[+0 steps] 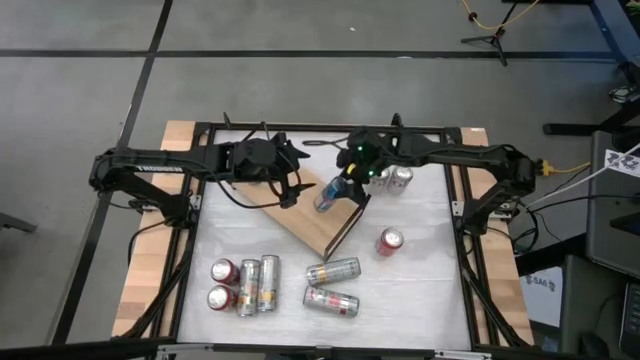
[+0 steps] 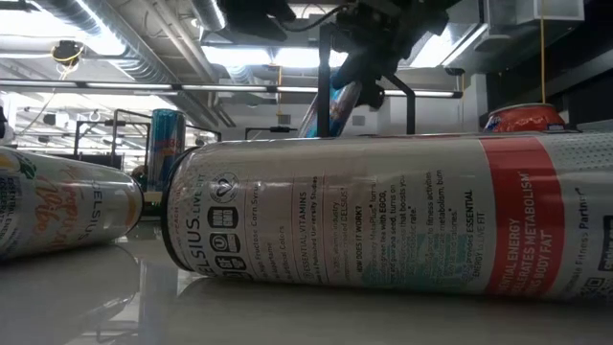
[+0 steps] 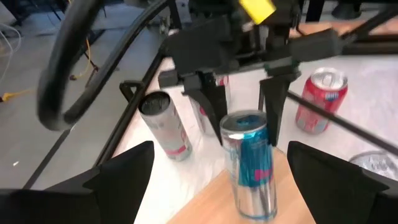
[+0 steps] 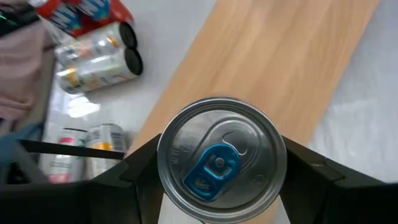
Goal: Place canned beverage on shelf
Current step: Put the blue soda can aligned with the blue soda can on the shelf
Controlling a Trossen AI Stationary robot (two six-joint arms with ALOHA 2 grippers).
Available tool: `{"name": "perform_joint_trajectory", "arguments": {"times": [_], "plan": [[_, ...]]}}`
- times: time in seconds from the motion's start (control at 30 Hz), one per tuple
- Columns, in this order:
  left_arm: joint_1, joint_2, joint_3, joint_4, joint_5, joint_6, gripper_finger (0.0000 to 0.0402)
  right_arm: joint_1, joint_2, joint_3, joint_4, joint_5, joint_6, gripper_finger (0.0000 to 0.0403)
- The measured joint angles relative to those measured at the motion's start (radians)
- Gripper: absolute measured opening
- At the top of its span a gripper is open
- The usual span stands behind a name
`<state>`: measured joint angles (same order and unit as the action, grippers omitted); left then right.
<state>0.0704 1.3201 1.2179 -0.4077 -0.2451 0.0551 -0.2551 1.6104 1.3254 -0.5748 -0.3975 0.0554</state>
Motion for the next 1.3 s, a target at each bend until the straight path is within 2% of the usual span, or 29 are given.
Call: {"name": "perform_joint_trajectory", "arguments": {"times": [0.13, 0.37, 1.3], "plan": [[0.000, 0.000, 0.000, -0.014, 0.000, 0.000, 0.0362, 0.029, -0.001, 0.000, 0.001, 0.065, -0.020, 0.0240], [0.000, 0.000, 0.000, -0.022, 0.000, 0.000, 0.0362, 0.061, -0.001, 0.001, -0.052, 0.094, -0.020, 0.0240], [0.000, 0.000, 0.000, -0.021, 0.000, -0.002, 0.0362, 0.059, -0.002, 0.037, -0.259, 0.144, -0.011, 0.0241]]}}
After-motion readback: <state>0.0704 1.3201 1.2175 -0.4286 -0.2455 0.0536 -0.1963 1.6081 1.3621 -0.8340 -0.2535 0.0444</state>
